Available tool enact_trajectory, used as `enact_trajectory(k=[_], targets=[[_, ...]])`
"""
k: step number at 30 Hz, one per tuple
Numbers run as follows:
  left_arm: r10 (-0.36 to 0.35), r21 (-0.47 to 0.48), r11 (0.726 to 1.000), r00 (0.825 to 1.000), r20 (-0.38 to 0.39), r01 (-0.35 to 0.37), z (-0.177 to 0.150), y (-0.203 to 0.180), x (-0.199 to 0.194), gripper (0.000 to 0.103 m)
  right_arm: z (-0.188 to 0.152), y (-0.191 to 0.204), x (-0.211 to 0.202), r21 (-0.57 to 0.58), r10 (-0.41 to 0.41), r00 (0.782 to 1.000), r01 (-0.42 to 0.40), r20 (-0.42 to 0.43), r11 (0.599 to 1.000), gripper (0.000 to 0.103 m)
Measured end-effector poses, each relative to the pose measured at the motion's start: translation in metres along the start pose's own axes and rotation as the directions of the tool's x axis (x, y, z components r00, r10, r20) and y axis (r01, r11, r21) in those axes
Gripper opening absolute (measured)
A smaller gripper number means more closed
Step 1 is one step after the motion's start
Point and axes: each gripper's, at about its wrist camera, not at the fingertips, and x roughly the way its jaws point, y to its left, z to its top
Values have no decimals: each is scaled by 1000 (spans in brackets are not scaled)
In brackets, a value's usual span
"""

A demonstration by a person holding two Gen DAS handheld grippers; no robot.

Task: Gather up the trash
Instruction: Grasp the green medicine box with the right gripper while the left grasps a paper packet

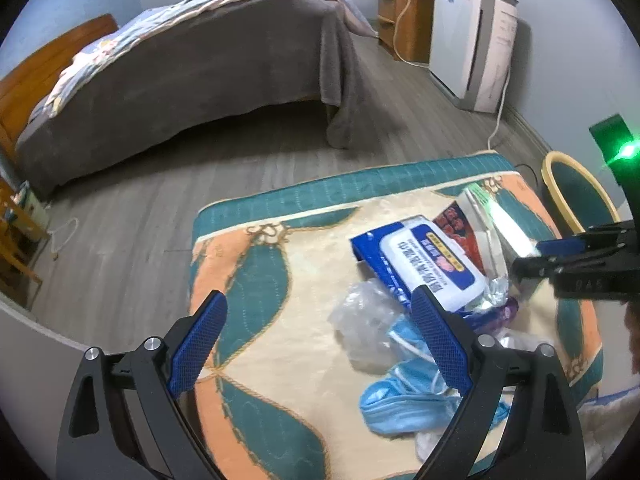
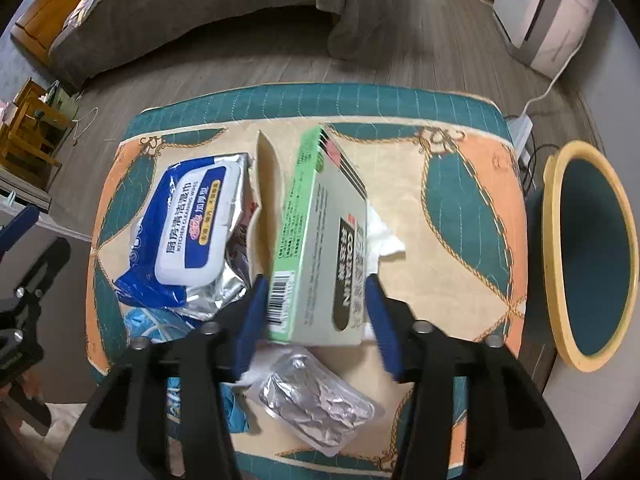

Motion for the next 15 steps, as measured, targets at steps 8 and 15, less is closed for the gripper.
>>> enact_trajectory(k=[8,15], targets=[[-33,-13,999,999,-17,33,10,-21,16,92,7,-28,-4,71,13,999,-15,30,997,31],[-83,8,996,996,-43,83,25,-54,37,92,19,-39,2,22,10,999,-11,35,1000,19]])
